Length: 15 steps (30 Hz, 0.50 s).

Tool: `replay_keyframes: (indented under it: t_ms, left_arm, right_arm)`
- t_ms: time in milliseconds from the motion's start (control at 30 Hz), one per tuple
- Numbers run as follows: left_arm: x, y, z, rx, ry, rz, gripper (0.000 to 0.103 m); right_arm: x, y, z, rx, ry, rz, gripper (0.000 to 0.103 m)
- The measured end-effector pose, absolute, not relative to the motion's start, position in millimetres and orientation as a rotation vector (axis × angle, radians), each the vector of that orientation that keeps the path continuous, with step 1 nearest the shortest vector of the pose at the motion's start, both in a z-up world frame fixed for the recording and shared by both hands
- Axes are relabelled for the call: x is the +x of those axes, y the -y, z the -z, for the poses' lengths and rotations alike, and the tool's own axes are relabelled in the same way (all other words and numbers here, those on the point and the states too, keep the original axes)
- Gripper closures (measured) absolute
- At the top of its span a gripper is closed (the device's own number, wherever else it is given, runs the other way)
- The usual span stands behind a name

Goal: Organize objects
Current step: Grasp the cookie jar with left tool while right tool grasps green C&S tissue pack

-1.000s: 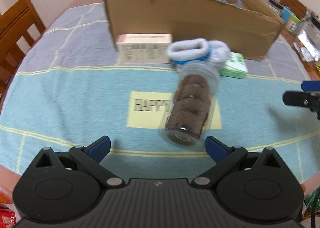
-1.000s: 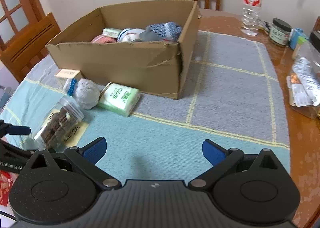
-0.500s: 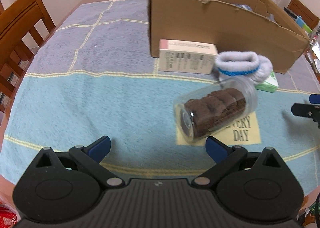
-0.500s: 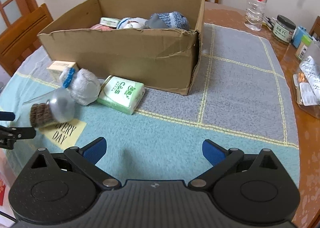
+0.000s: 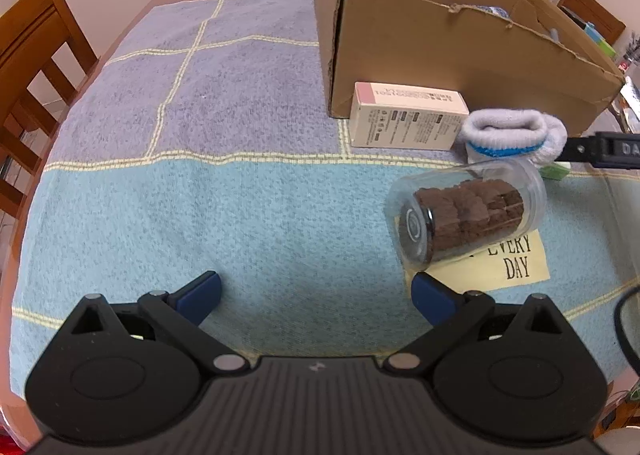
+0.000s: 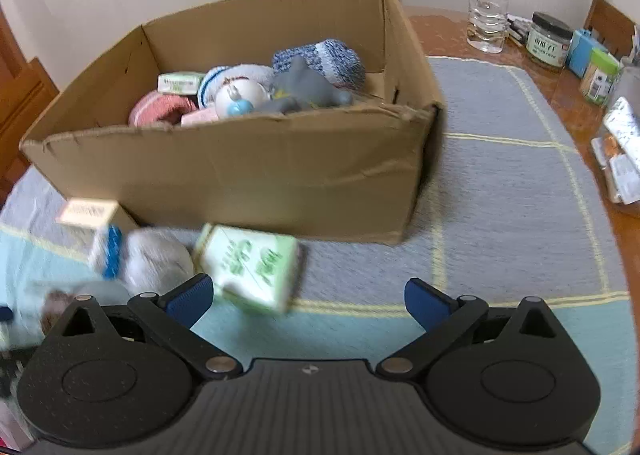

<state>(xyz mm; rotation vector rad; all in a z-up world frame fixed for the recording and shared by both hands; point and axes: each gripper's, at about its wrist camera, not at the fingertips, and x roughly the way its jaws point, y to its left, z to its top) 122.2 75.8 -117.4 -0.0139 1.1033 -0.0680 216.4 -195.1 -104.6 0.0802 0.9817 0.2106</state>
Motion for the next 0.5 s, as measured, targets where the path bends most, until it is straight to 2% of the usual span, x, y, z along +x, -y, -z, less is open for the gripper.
replay_keyframes:
  t_ms: [267, 500]
  left_arm:
    - [125, -81, 116, -0.005, -1.110, 0.111, 0.002]
    - [126, -82, 114, -0.015, -1.108, 0.118, 0.002]
  right_arm:
    - [226, 172, 114, 0.090, -1.010, -0.227, 0.000]
    - [226, 155, 120, -0.059, -0.984, -0.187, 0.000]
